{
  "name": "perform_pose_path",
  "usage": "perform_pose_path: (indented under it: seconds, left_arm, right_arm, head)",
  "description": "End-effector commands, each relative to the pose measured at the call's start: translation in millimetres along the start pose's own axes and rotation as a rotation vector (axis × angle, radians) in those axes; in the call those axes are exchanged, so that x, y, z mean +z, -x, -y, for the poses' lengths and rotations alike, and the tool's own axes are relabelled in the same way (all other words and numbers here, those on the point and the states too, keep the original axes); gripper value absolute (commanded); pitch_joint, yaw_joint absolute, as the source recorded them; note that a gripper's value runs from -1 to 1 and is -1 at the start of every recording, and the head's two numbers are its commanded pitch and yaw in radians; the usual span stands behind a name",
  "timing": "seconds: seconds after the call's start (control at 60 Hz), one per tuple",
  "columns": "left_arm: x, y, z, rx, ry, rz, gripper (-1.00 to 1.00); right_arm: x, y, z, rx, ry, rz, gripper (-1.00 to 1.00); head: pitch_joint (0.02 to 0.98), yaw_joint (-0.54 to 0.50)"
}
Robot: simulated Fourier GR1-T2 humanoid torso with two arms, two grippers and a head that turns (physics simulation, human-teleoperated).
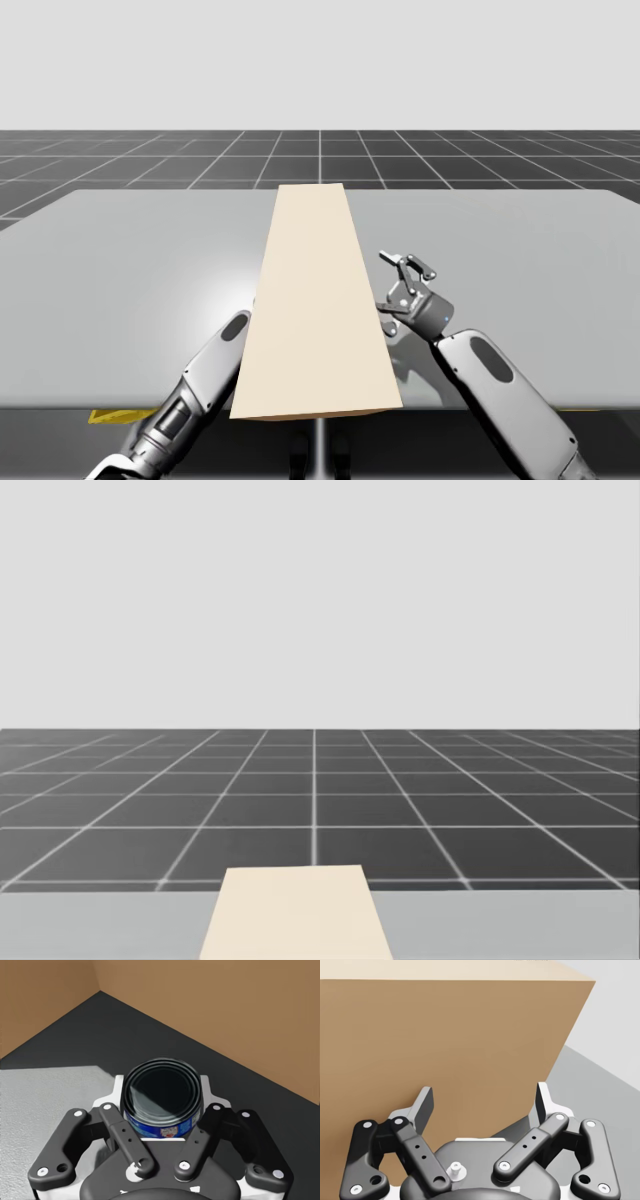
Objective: Retrieve the object from inside the box.
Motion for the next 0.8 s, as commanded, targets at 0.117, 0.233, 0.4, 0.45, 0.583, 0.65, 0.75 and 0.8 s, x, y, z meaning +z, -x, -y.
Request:
perform_pose_path:
  seconds: [0.117,0.233,0.4,0.45,0.583,0.65,0.75,0.8]
  left_arm:
    - [-2,3,1.4,0.032,0.037,-0.008,1.0]
    - [24,-14,-19.0,0.03,-0.054,0.033,1.0]
    - [80,-16,-55.4,0.023,-0.202,0.064,1.0]
    - [100,-14,-68.1,0.023,-0.246,0.072,1.0]
    - [137,-14,-92.3,0.037,-0.336,0.099,1.0]
    - [153,-18,-99.7,0.026,-0.374,0.12,1.0]
    - [175,-29,-108.2,0.002,-0.428,0.148,1.0]
    - [184,-35,-111.3,0.002,-0.446,0.162,1.0]
  right_arm:
    - [-10,-2,-22.1,-0.009,-0.121,0.011,-1.0]
    - [-9,-1,-20.1,-0.013,-0.117,0.015,-1.0]
    - [-2,-2,-10.9,-0.025,-0.123,0.022,-1.0]
    - [4,-1,-4.1,-0.022,-0.134,0.019,-1.0]
    - [16,0,6.4,-0.021,-0.169,0.001,-1.0]
    - [21,2,14.9,-0.013,-0.158,-0.006,-1.0]
    - [28,5,28.1,-0.019,-0.135,-0.015,-1.0]
    - [31,6,33.5,-0.017,-0.126,-0.017,-1.0]
  head:
    - [0.127,-0.01]
    - [0.124,-0.01]
    - [0.119,-0.01]
    - [0.116,-0.01]
    - [0.114,-0.01]
    - [0.114,-0.01]
    - [0.113,-0.01]
    - [0.113,-0.01]
